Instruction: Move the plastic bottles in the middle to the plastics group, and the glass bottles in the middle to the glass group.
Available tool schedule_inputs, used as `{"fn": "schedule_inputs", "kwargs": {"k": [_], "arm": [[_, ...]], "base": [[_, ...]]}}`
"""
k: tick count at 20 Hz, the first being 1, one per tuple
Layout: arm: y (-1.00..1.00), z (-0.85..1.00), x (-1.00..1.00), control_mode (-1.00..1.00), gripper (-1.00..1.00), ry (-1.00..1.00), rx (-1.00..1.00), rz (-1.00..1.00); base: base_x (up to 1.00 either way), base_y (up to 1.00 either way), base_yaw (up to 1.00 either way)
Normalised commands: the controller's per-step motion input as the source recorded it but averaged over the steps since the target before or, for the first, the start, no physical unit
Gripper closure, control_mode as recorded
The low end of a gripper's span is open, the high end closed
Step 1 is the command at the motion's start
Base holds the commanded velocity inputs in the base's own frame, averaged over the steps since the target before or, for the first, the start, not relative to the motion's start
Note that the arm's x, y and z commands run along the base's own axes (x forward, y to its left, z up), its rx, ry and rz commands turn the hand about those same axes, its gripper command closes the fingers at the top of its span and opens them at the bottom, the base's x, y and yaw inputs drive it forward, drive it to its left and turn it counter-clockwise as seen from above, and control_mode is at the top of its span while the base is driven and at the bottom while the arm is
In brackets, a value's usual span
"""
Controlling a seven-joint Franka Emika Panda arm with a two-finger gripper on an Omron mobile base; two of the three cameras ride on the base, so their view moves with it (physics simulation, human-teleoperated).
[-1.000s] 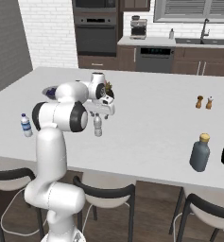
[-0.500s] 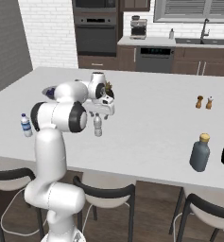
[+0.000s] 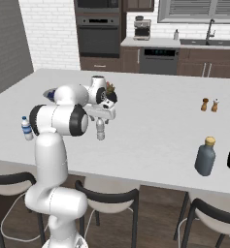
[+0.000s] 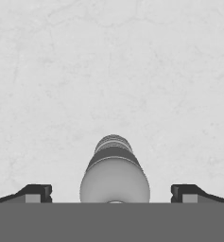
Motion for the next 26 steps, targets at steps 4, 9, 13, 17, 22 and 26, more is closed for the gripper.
{"fn": "schedule_inputs", "kwargs": {"k": [4,9,13,17,22,26], "arm": [[0.0,-0.03,0.0,-1.0,-1.0,-0.04,0.0,0.0],[0.0,-0.01,0.0,-1.0,-1.0,-0.02,0.0,0.0],[0.0,0.0,-0.04,-1.0,-1.0,-0.04,0.0,0.0],[0.0,0.0,-0.04,-1.0,-1.0,-0.02,0.0,0.0],[0.0,-0.01,0.0,-1.0,-1.0,0.0,0.0,0.0],[0.0,-0.04,0.0,-1.0,-1.0,0.0,0.0,0.0]], "base": [[0.0,0.0,0.0],[0.0,0.0,0.0],[0.0,0.0,0.0],[0.0,0.0,0.0],[0.0,0.0,0.0],[0.0,0.0,0.0]]}}
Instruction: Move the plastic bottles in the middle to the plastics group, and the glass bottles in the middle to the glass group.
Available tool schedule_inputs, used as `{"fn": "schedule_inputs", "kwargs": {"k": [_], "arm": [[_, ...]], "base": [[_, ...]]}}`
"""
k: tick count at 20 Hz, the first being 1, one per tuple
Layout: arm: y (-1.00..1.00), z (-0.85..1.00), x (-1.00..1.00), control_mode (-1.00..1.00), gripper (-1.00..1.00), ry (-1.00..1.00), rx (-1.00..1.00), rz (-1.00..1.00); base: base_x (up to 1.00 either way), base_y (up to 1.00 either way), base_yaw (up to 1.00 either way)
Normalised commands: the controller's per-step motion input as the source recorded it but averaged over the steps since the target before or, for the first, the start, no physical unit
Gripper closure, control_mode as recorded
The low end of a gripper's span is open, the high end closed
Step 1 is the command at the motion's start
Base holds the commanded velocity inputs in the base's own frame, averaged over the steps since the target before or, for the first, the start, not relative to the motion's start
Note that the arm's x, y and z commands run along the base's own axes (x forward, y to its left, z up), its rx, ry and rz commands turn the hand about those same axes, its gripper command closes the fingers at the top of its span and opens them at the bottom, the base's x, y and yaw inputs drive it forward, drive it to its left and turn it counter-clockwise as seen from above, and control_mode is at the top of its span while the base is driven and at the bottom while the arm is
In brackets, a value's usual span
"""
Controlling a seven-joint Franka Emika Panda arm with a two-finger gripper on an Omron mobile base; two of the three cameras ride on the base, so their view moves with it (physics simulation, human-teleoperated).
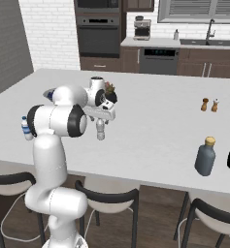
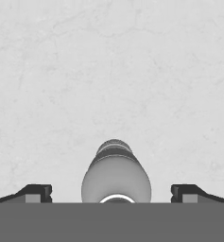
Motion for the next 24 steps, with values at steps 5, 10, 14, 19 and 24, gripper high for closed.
{"fn": "schedule_inputs", "kwargs": {"k": [5,10,14,19,24], "arm": [[0.0,-0.1,0.0,-1.0,-1.0,0.0,0.0,0.0],[0.0,-0.2,0.0,-1.0,1.0,0.0,0.0,0.0],[0.0,-0.15,-0.04,-1.0,1.0,0.0,0.0,0.0],[0.01,0.0,-0.34,-1.0,1.0,0.0,0.02,0.0],[0.2,0.14,-0.81,-1.0,1.0,0.0,0.1,0.0]], "base": [[0.0,0.0,0.0],[0.0,0.0,0.0],[0.0,0.0,0.0],[0.0,0.0,0.0],[0.0,0.0,0.0]]}}
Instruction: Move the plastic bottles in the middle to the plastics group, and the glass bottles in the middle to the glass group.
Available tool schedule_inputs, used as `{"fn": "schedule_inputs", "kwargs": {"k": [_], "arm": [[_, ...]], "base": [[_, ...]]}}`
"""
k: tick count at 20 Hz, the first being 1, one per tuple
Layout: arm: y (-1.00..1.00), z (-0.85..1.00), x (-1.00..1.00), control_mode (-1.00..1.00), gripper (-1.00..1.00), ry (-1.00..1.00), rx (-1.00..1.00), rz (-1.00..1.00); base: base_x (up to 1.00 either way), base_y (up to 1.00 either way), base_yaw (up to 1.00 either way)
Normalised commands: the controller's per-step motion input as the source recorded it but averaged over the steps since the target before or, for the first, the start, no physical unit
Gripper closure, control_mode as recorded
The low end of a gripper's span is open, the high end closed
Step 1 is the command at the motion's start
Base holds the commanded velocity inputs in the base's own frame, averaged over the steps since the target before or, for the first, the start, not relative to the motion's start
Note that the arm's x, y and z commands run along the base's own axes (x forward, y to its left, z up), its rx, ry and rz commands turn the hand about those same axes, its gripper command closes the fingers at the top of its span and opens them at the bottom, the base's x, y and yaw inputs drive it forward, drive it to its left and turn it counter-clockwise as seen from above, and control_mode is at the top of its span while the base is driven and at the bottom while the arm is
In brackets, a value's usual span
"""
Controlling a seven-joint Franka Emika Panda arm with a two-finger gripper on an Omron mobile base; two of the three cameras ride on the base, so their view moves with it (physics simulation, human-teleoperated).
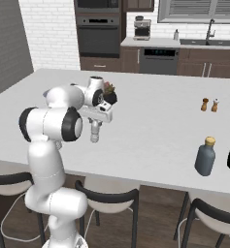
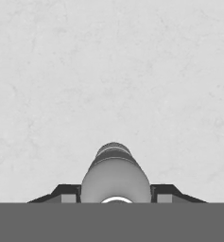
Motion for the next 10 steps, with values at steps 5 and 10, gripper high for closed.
{"fn": "schedule_inputs", "kwargs": {"k": [5,10], "arm": [[0.47,0.1,-0.69,-1.0,1.0,0.0,0.08,0.03],[0.53,0.02,-0.59,-1.0,1.0,0.0,0.0,0.05]], "base": [[0.0,0.0,0.0],[0.0,0.0,0.0]]}}
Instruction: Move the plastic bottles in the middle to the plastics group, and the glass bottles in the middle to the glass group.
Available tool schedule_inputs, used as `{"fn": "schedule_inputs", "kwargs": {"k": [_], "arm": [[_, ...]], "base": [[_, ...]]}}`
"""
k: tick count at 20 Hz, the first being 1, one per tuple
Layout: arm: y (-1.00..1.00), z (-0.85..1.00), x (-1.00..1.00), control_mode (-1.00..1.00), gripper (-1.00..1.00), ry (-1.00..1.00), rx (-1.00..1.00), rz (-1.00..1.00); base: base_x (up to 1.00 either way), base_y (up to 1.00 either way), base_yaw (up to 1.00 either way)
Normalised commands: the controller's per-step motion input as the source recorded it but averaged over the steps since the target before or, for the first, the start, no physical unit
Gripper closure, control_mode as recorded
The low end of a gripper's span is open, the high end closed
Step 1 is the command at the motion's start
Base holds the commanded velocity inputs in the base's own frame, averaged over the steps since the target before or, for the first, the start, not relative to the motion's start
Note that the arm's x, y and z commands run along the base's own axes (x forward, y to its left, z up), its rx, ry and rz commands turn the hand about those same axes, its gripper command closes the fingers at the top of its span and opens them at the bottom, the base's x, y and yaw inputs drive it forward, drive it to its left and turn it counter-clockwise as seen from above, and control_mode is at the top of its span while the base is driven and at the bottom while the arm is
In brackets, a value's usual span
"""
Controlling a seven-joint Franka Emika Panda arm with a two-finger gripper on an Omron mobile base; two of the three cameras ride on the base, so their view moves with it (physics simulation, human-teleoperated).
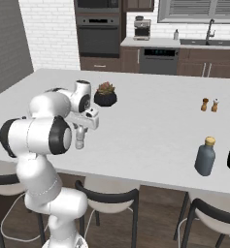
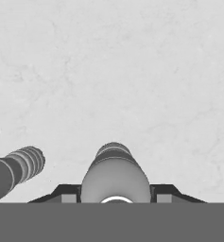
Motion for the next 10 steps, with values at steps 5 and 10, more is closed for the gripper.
{"fn": "schedule_inputs", "kwargs": {"k": [5,10], "arm": [[0.53,0.0,-0.3,-1.0,1.0,0.0,0.0,0.01],[0.41,0.0,-0.06,-1.0,1.0,0.0,0.0,0.0]], "base": [[0.0,0.0,0.0],[0.0,0.0,0.0]]}}
